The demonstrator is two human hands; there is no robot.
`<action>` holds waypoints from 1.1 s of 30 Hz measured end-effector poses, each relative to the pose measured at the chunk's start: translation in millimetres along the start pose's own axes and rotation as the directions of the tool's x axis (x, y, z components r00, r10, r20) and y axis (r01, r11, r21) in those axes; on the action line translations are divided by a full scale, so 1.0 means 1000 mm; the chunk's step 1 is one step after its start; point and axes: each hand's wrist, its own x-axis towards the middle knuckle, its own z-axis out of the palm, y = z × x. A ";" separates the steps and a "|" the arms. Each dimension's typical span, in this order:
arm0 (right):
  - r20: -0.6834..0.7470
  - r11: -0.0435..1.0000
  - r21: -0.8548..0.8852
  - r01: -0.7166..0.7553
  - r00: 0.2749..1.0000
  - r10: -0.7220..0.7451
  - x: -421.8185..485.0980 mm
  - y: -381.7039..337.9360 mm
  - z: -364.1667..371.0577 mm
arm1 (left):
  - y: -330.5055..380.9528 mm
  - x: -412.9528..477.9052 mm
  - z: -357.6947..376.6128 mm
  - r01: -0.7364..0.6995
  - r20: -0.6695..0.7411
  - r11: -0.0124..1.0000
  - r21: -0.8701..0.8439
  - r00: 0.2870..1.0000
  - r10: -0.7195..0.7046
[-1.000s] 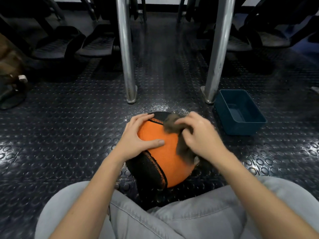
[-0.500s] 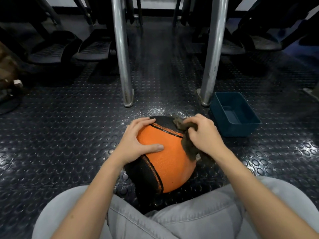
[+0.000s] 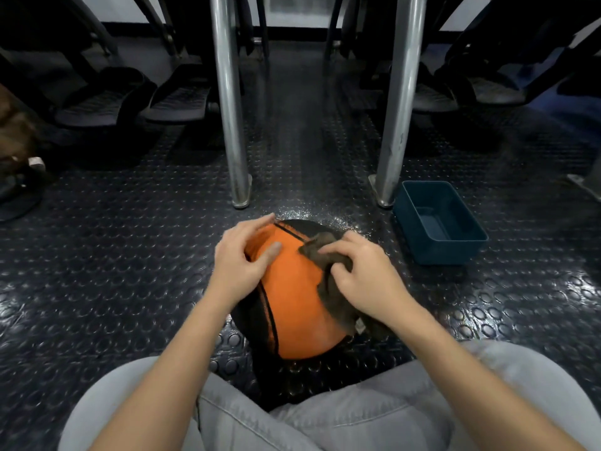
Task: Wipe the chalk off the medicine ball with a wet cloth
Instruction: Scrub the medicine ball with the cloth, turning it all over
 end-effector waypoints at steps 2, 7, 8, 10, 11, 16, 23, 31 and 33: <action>0.017 0.999 -0.025 0.041 0.999 -0.041 0.000 -0.005 0.005 | 0.007 -0.001 0.009 0.059 -0.176 0.998 -0.013 0.982 -0.061; 0.054 0.992 0.050 0.115 0.992 -0.118 0.002 -0.008 0.009 | 0.026 0.005 0.026 0.275 -0.205 0.960 0.054 0.944 -0.259; 0.055 0.993 0.032 0.112 0.992 -0.113 0.004 -0.006 0.009 | 0.025 0.003 0.027 0.270 -0.222 0.959 0.085 0.944 -0.246; 0.026 0.997 -0.028 0.076 0.997 -0.076 0.014 0.002 0.007 | 0.021 -0.003 0.025 0.225 -0.224 0.969 0.103 0.954 -0.198; 0.012 0.997 -0.061 0.040 0.999 -0.040 0.021 0.008 0.006 | 0.020 -0.006 0.023 0.207 -0.210 0.973 0.097 0.960 -0.183; -0.011 0.990 -0.013 -0.141 0.990 0.141 0.045 0.032 0.004 | 0.021 -0.010 0.014 0.196 -0.153 0.980 0.044 0.970 -0.187; 0.046 0.987 -0.037 0.158 0.987 -0.157 0.023 0.017 0.006 | 0.012 -0.009 0.007 0.197 -0.128 0.980 -0.033 0.971 -0.200; -0.014 0.990 -0.002 0.143 0.990 -0.143 0.028 0.028 0.009 | 0.010 -0.006 0.007 0.129 -0.070 0.990 -0.048 0.989 -0.132; -0.015 0.943 -0.088 0.322 0.946 -0.324 0.014 0.012 0.016 | 0.005 -0.004 0.001 0.104 -0.063 0.992 -0.068 0.992 -0.109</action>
